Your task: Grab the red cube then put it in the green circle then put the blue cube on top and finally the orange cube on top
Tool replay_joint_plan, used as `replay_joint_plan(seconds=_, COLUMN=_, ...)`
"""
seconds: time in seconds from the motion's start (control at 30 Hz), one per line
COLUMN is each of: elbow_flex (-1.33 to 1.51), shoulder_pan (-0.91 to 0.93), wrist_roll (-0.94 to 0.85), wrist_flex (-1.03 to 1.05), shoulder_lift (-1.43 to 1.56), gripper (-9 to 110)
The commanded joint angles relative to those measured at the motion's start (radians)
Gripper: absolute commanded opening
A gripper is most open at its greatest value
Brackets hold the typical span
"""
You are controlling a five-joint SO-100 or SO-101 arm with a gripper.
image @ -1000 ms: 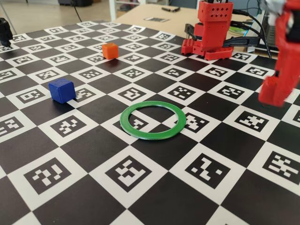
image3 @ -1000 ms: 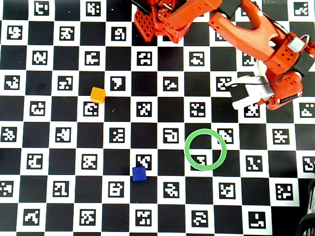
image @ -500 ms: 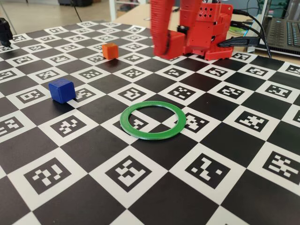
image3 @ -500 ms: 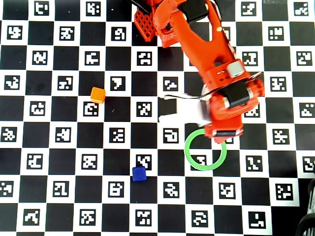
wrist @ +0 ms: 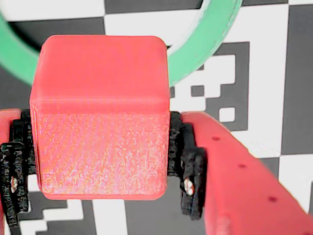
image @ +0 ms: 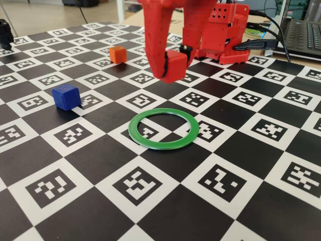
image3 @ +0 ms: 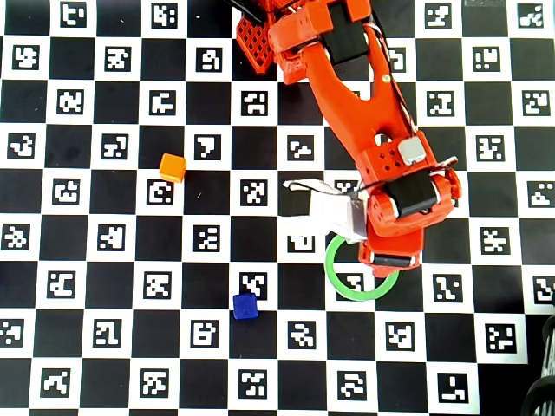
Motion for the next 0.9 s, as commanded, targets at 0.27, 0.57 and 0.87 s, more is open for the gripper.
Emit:
replay_joint_plan(seconds=0.27, elbow_flex=0.051, shoulder_pan=-0.018, wrist_roll=-0.035, wrist_flex=-0.152, shoulder_lift=0.000, gripper=15)
replay_joint_plan(seconds=0.57, elbow_flex=0.103, shoulder_pan=-0.014, wrist_roll=-0.060, wrist_flex=-0.210, shoulder_lift=-0.051, gripper=15)
replay_joint_plan(seconds=0.87, elbow_flex=0.120, shoulder_pan=0.011, wrist_roll=-0.081, wrist_flex=-0.256, shoulder_lift=-0.092, gripper=15)
